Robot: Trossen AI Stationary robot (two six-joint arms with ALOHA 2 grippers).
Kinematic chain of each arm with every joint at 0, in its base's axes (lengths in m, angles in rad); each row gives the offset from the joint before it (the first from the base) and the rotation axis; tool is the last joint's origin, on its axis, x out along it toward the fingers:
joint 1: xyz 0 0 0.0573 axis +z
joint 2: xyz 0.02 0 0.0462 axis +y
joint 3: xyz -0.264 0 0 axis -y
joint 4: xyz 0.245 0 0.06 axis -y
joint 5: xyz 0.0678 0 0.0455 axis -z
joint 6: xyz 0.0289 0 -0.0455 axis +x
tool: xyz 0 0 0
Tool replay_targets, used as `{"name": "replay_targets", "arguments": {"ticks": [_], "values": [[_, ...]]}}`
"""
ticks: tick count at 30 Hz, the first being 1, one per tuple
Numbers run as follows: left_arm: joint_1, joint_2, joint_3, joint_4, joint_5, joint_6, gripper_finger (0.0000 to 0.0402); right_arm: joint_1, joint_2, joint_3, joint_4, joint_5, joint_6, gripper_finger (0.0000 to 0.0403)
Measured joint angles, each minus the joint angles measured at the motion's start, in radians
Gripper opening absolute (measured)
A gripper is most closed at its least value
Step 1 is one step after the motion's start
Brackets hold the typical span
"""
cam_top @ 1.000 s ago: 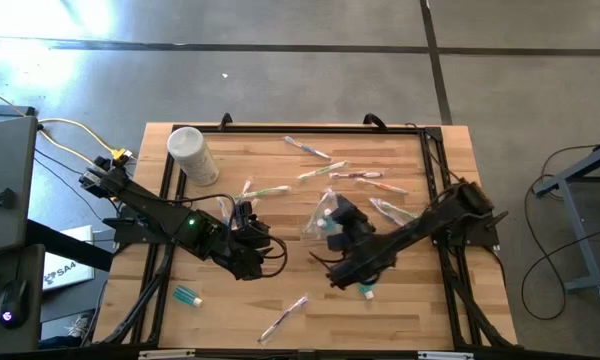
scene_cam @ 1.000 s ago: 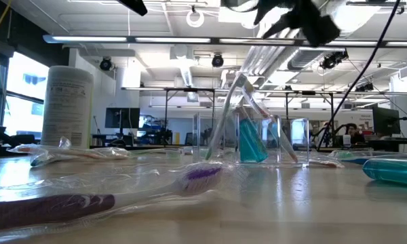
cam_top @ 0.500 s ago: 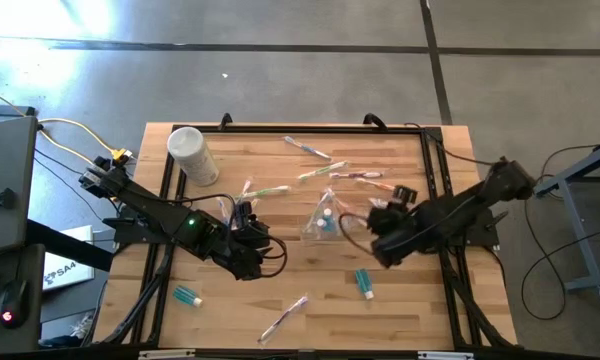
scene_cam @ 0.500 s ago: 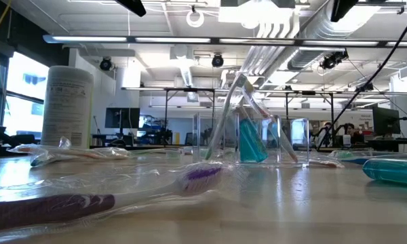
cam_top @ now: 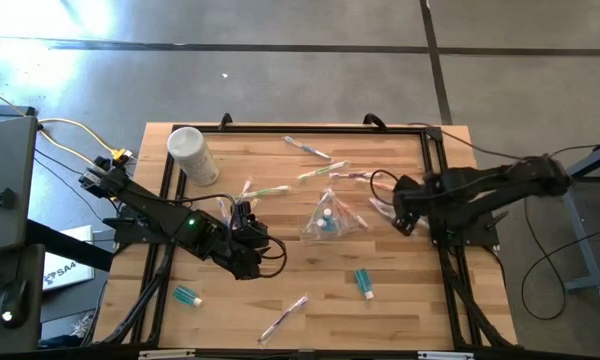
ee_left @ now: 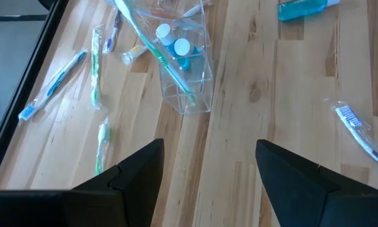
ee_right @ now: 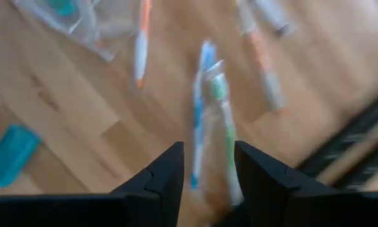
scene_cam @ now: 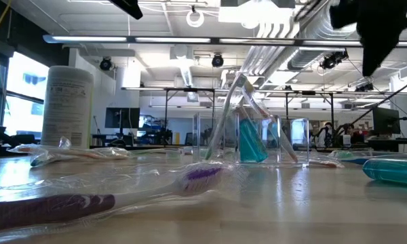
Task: Pick & Place toothbrushing station
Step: Put the green toothbrush into the transparent organizer
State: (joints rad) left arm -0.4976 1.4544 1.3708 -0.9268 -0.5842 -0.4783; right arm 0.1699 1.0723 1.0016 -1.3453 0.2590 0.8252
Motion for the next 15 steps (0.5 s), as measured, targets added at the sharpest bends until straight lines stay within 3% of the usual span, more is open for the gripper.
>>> {"name": "replay_targets", "arguments": {"ticks": [5,15], "values": [[0.0,0.009,0.0,0.014,-0.001,0.002,0.0243,-0.139,-0.014,-0.151,0.149,-0.151,-0.126,0.0133],[0.0,0.074,0.001,0.044,-0.003,0.049,0.0243,-0.331,0.159,-0.255,0.273,-0.128,-0.235,0.0133]]}}
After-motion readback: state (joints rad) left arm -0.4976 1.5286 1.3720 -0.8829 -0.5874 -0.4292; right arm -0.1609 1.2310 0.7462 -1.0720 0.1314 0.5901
